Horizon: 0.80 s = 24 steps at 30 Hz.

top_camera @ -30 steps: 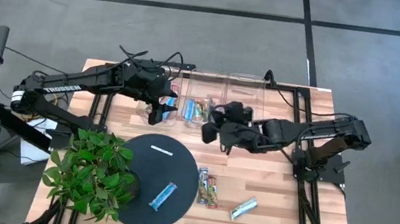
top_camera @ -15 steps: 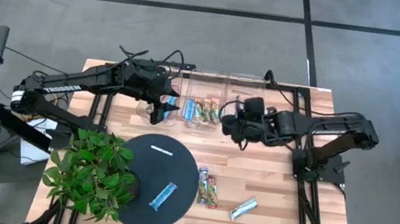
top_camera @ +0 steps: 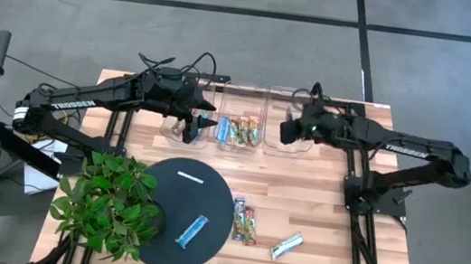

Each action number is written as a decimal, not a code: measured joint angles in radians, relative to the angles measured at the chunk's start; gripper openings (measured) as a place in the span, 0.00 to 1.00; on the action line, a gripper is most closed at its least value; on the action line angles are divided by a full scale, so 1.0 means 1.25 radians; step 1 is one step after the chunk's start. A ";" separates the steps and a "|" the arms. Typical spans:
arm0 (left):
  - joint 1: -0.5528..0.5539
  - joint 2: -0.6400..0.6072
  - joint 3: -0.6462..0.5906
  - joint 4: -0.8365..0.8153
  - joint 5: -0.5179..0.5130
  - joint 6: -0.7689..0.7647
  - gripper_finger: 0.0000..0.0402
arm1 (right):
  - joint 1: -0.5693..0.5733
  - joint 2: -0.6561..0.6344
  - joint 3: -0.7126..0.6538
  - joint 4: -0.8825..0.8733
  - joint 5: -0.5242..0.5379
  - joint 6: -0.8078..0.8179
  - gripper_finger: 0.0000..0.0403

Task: Pick and place Granola Bars by type
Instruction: Put the blue granola bar into the right transparent bin

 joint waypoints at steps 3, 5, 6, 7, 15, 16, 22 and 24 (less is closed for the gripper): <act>0.000 0.000 0.000 0.017 0.000 -0.017 0.54 | -0.088 -0.023 -0.082 0.118 -0.126 -0.051 0.00; 0.000 0.000 0.000 0.020 -0.001 -0.032 0.54 | -0.142 -0.027 -0.130 0.179 -0.209 -0.077 0.00; 0.000 0.000 0.000 0.020 -0.001 -0.040 0.54 | -0.167 -0.023 -0.147 0.209 -0.245 -0.084 0.00; 0.000 0.000 0.000 0.020 -0.001 -0.048 0.54 | -0.193 -0.018 -0.166 0.245 -0.283 -0.092 0.00; -0.003 0.000 0.000 0.020 -0.001 -0.110 0.54 | -0.357 0.097 -0.229 0.372 -0.535 -0.073 0.00; -0.004 0.000 0.000 0.020 -0.002 -0.116 0.54 | -0.368 0.118 -0.229 0.384 -0.554 -0.061 0.00; -0.004 0.000 0.000 0.022 -0.002 -0.132 0.54 | -0.390 0.242 -0.229 0.493 -0.648 0.012 0.00; -0.004 0.000 0.000 0.023 -0.003 -0.133 0.54 | -0.385 0.271 -0.229 0.528 -0.660 0.031 0.00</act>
